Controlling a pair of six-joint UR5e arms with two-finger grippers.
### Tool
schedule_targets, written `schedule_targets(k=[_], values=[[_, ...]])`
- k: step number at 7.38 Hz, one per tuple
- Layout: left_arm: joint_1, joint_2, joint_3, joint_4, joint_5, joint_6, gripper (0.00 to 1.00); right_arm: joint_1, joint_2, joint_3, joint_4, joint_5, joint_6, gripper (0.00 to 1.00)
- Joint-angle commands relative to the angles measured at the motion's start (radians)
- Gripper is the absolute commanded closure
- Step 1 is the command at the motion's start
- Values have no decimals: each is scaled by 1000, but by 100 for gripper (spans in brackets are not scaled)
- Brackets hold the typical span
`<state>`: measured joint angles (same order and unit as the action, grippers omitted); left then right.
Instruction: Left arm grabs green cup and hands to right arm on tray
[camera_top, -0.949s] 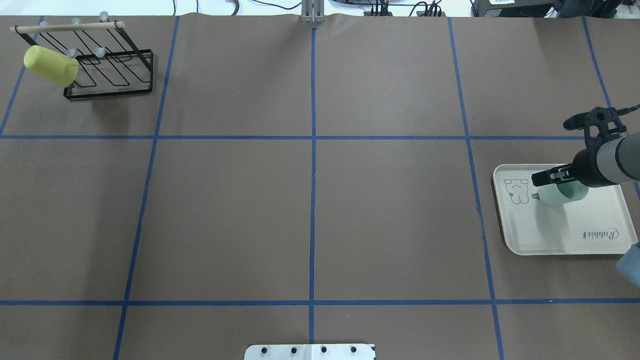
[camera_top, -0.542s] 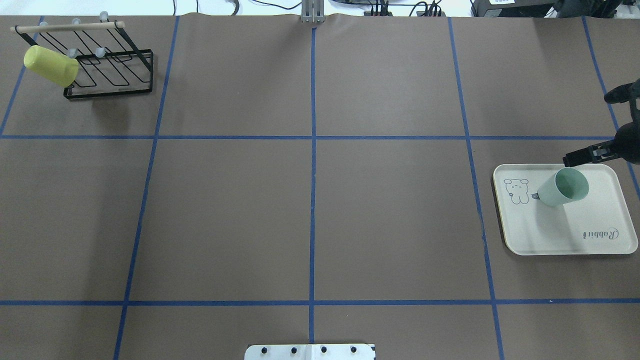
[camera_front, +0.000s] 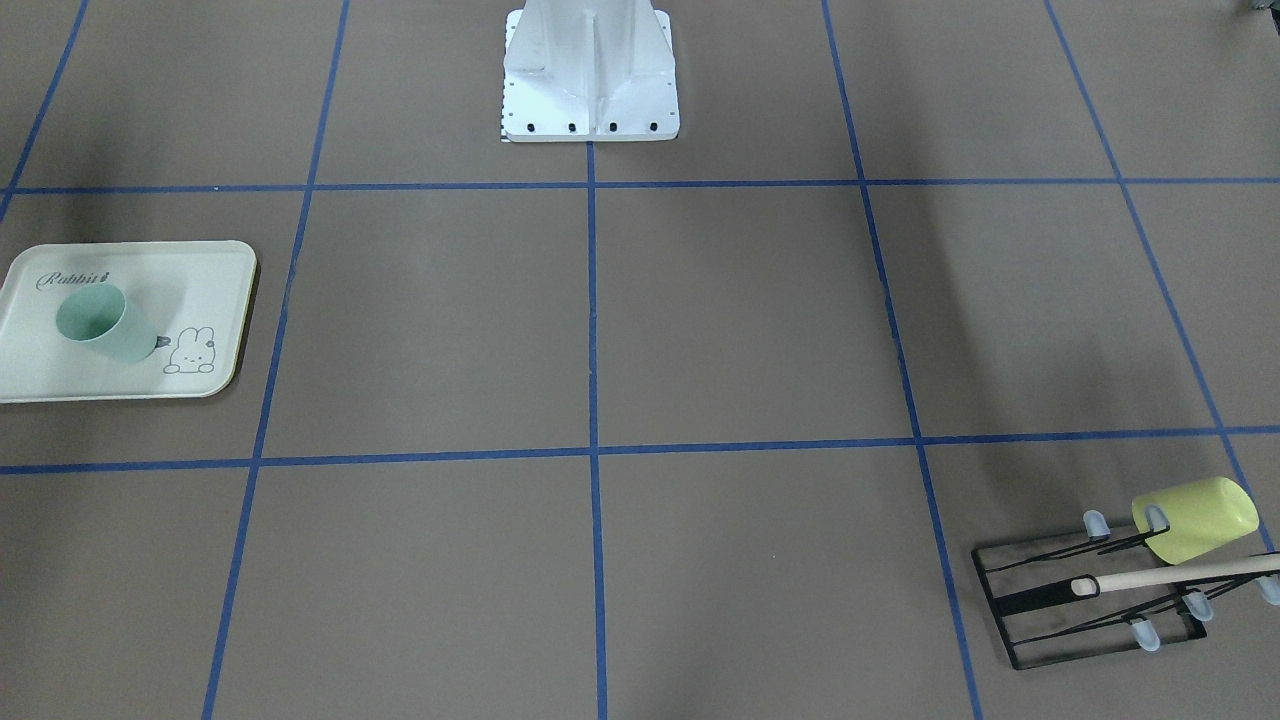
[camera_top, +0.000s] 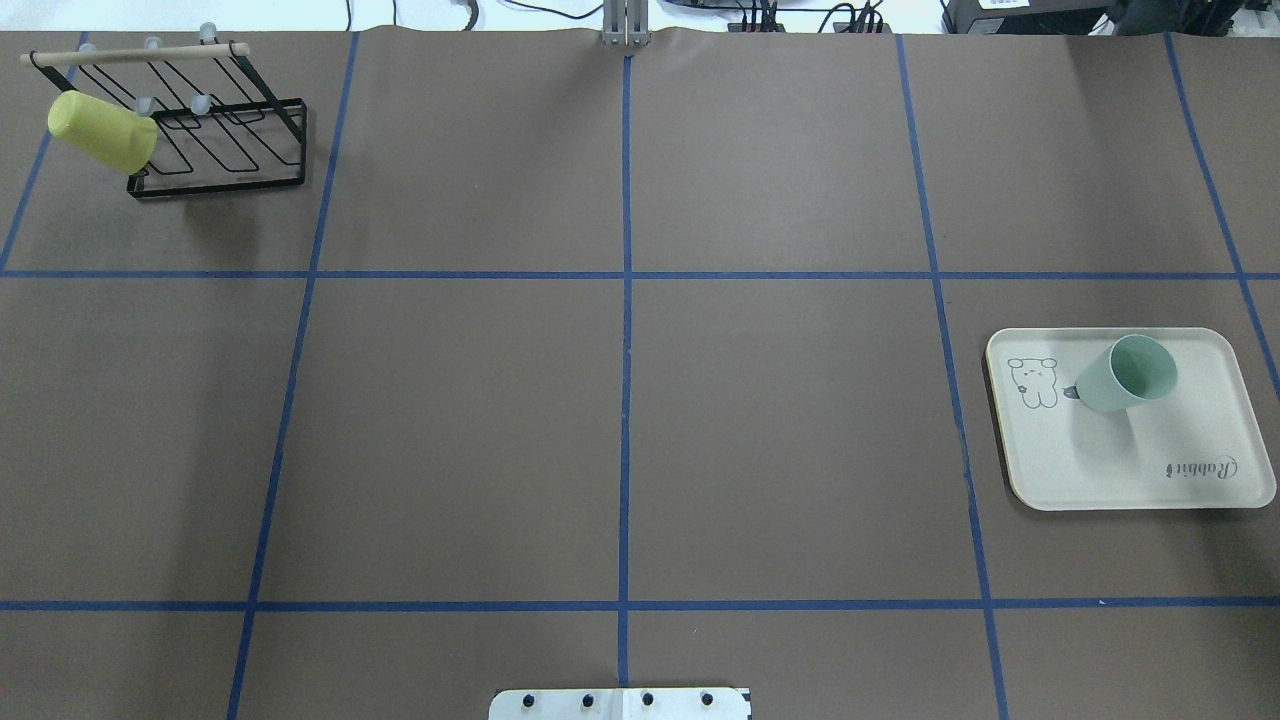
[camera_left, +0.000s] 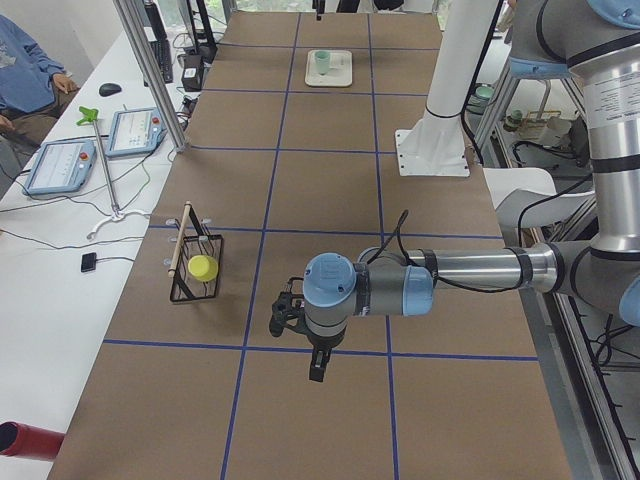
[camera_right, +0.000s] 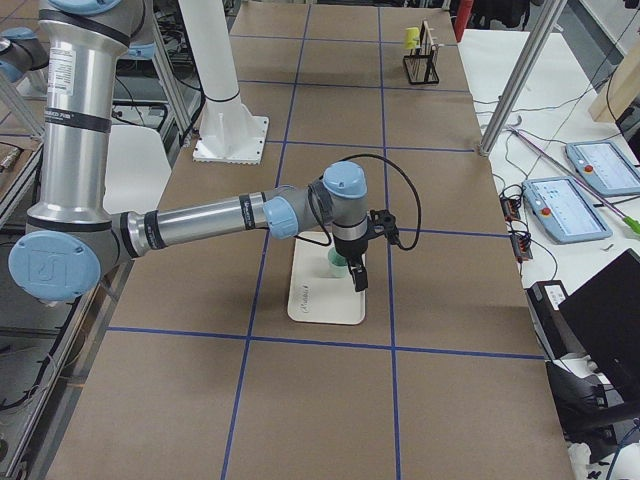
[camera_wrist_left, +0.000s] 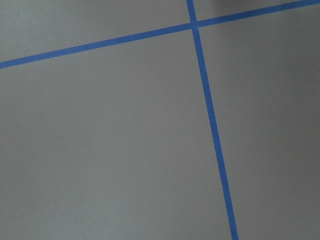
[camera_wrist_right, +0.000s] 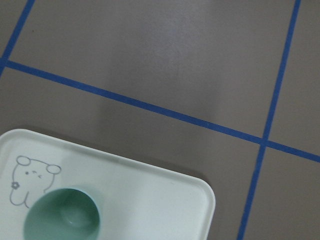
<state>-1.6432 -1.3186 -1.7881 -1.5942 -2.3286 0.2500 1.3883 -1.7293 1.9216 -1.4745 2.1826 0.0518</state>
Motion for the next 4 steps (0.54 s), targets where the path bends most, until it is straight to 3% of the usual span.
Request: schedule_targets(k=[1,3,4], values=[[0,-1,1,-1,0,0,0,141,-83,-27,-58,16,-215,0],[0,-1,1,0,2,0,0,150,-85,-17,-204,14,-219,0],[0,-1,4,0,0,2,0,150,-98,-24,-217,17,-218,0]])
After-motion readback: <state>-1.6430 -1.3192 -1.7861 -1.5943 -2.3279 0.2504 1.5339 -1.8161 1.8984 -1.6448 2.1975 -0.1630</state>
